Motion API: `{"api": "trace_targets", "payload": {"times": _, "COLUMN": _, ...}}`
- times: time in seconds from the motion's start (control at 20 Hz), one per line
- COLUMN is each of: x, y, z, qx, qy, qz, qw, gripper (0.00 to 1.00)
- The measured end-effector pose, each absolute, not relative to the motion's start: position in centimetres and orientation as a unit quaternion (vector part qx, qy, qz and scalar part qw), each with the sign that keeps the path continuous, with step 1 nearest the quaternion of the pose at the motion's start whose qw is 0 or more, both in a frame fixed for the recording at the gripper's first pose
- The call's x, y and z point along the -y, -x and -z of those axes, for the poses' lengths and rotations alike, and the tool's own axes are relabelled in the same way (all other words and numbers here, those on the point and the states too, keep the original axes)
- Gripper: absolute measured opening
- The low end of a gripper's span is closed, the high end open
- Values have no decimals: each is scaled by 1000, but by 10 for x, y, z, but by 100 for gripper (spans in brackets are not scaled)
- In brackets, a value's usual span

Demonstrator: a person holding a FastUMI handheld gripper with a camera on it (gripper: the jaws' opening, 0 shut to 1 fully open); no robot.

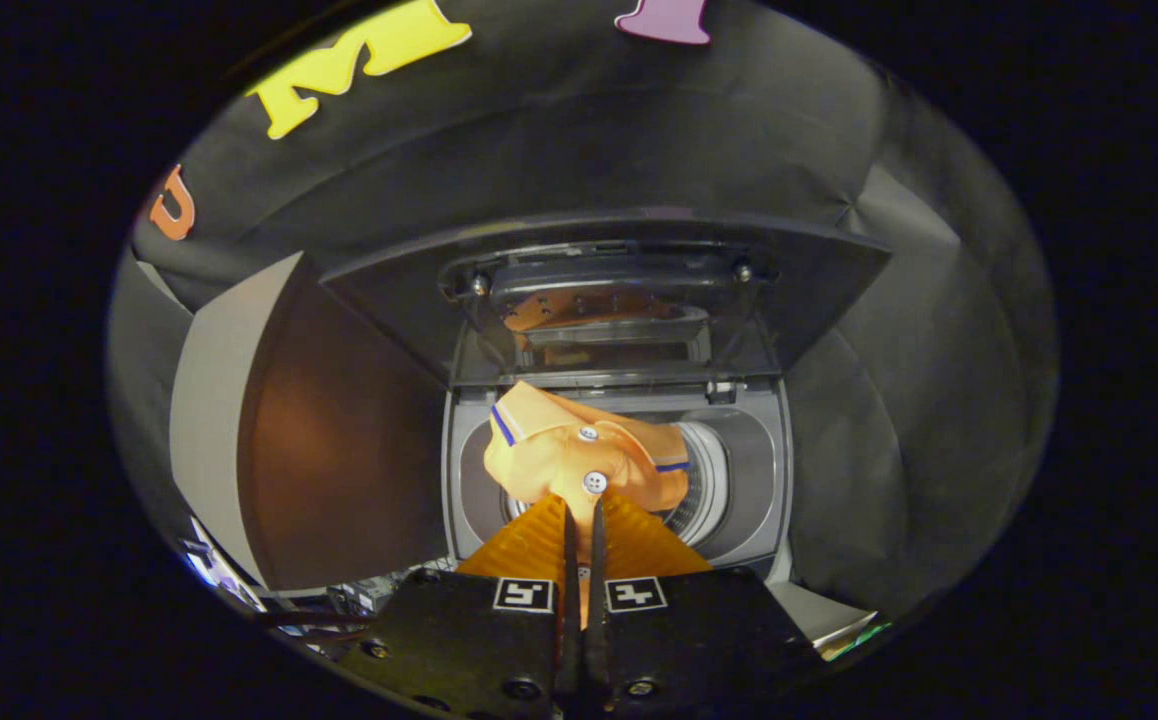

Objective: Put the clothes into the washing machine and then close the washing machine lid.

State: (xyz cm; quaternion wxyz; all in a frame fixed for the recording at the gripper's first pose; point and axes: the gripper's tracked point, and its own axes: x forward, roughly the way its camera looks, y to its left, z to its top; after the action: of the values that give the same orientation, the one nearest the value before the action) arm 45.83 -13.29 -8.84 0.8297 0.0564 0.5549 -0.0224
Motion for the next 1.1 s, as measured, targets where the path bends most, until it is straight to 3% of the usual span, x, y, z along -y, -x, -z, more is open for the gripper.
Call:
{"api": "trace_targets", "payload": {"times": 0.5, "x": 153, "y": -461, "z": 139, "qx": -572, "qy": -62, "qz": 50, "qw": 816, "gripper": 7}}
{"api": "trace_targets", "payload": {"times": 0.75, "x": 148, "y": -456, "z": 158, "qx": -585, "qy": -65, "qz": 30, "qw": 808, "gripper": 9}}
{"api": "trace_targets", "payload": {"times": 0.85, "x": 142, "y": -456, "z": 158, "qx": -584, "qy": -70, "qz": 18, "qw": 809, "gripper": 13}}
{"api": "trace_targets", "payload": {"times": 1.0, "x": 145, "y": -463, "z": 146, "qx": -570, "qy": -45, "qz": 10, "qw": 821, "gripper": 38}}
{"api": "trace_targets", "payload": {"times": 1.1, "x": 142, "y": -470, "z": 132, "qx": -557, "qy": -35, "qz": 4, "qw": 829, "gripper": 42}}
